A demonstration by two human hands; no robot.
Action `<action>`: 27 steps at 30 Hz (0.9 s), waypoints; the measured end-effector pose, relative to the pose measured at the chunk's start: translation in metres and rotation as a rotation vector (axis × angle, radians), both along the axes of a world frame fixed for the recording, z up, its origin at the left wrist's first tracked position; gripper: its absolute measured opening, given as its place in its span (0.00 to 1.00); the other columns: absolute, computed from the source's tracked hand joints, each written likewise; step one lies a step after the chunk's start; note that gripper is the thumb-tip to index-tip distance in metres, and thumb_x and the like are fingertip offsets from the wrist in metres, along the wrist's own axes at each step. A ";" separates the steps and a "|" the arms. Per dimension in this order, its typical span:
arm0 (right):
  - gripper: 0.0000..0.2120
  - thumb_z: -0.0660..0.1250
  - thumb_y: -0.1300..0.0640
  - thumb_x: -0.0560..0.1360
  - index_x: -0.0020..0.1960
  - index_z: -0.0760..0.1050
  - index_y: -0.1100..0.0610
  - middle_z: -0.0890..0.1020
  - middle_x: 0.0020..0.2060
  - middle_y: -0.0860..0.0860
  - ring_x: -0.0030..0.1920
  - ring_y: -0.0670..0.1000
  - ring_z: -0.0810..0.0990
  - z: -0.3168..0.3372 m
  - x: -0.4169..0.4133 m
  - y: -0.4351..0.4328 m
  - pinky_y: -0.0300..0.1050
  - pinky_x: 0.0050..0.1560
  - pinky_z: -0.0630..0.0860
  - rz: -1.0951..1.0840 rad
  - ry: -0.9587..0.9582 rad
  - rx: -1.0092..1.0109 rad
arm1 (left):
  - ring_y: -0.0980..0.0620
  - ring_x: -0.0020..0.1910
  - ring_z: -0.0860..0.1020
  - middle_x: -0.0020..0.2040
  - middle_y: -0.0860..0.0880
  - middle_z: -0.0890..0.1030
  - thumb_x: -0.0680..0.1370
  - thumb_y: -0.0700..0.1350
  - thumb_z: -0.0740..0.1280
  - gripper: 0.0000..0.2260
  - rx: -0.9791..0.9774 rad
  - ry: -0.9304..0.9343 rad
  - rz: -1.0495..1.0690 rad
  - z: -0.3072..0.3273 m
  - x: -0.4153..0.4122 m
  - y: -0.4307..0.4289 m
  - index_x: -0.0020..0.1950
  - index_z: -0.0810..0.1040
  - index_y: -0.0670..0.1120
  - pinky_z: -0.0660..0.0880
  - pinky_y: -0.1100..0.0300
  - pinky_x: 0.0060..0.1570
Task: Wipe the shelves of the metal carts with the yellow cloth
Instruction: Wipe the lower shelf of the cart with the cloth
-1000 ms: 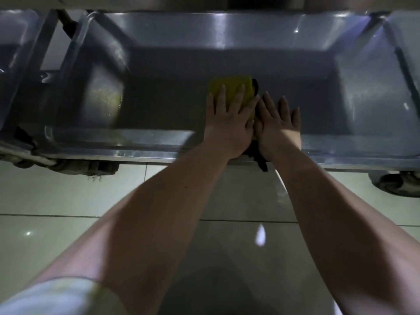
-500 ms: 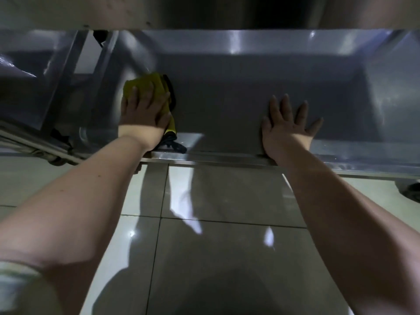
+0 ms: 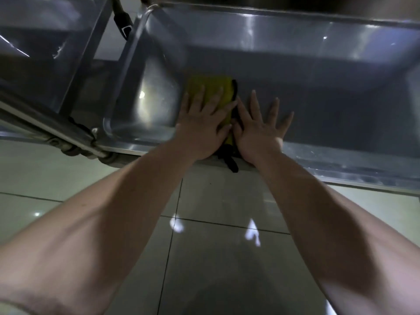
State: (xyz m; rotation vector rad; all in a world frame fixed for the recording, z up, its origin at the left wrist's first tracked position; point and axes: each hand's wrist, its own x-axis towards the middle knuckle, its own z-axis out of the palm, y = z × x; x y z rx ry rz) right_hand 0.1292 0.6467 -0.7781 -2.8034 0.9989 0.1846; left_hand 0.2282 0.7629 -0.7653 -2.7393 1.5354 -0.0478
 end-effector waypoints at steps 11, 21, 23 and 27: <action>0.27 0.45 0.40 0.81 0.78 0.43 0.38 0.44 0.79 0.49 0.78 0.59 0.39 -0.001 -0.002 -0.003 0.67 0.72 0.35 -0.056 -0.066 -0.019 | 0.39 0.78 0.48 0.80 0.51 0.51 0.80 0.61 0.55 0.26 -0.029 0.077 0.152 0.004 0.108 0.021 0.77 0.54 0.62 0.47 0.41 0.74; 0.26 0.44 0.41 0.81 0.77 0.42 0.38 0.43 0.79 0.49 0.78 0.60 0.39 0.000 -0.002 0.000 0.68 0.72 0.36 -0.058 -0.047 -0.017 | 0.39 0.77 0.47 0.80 0.51 0.49 0.77 0.64 0.49 0.28 0.015 0.169 0.274 0.009 0.080 0.117 0.77 0.53 0.63 0.47 0.42 0.74; 0.26 0.44 0.41 0.81 0.77 0.41 0.38 0.43 0.79 0.49 0.78 0.60 0.39 0.000 -0.002 0.000 0.68 0.72 0.37 -0.055 -0.036 -0.024 | 0.37 0.77 0.49 0.80 0.49 0.51 0.77 0.63 0.47 0.28 0.052 0.121 0.275 0.010 0.054 0.131 0.77 0.54 0.62 0.48 0.41 0.73; 0.26 0.44 0.41 0.81 0.78 0.42 0.39 0.43 0.79 0.50 0.78 0.61 0.40 0.000 -0.004 0.002 0.68 0.72 0.37 -0.051 -0.026 -0.037 | 0.37 0.77 0.48 0.80 0.50 0.50 0.80 0.62 0.49 0.25 0.069 0.109 0.278 0.009 0.045 0.127 0.77 0.54 0.62 0.47 0.38 0.72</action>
